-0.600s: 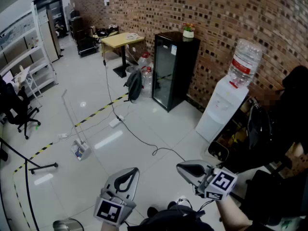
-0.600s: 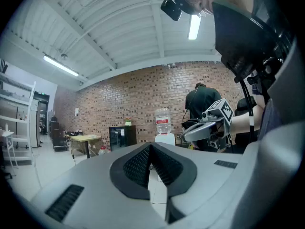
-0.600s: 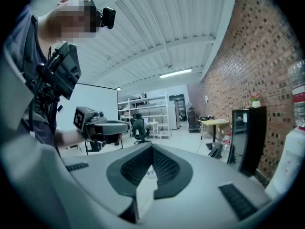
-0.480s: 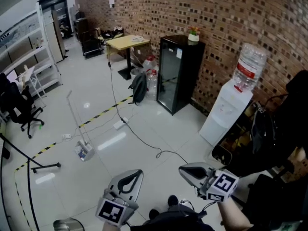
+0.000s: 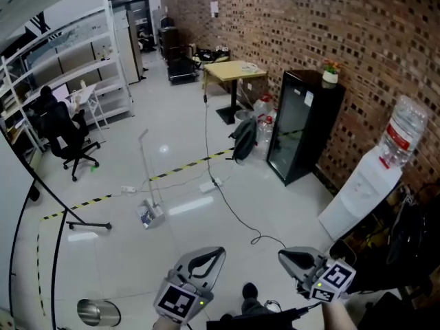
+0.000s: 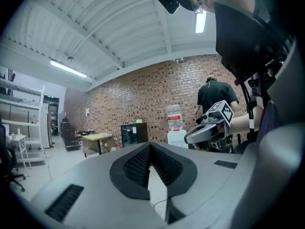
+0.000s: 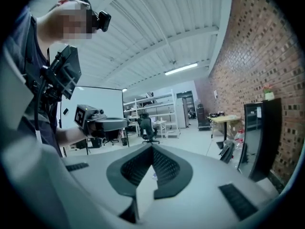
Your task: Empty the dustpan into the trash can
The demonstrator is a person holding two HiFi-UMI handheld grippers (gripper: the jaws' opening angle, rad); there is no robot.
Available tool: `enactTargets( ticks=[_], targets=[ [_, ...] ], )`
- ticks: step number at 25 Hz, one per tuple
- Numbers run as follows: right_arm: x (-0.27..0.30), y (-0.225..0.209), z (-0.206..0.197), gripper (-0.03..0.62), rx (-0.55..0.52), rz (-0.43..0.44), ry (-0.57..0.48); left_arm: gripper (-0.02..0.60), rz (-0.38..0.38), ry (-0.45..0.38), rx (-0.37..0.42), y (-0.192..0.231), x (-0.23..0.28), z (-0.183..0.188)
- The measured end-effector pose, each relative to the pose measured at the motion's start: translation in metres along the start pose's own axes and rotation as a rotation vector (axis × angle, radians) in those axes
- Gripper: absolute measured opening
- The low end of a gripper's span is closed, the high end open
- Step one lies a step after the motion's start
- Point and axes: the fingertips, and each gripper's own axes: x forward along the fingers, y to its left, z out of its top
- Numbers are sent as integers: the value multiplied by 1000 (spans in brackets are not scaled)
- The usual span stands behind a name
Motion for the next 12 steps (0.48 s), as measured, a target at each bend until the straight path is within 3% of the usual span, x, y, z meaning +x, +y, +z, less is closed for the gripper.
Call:
enactTargets(
  ticks=[12],
  targets=[
    [39,-120,26,14,49,104,-41,-2,132,60,36,50,90,16]
  ],
)
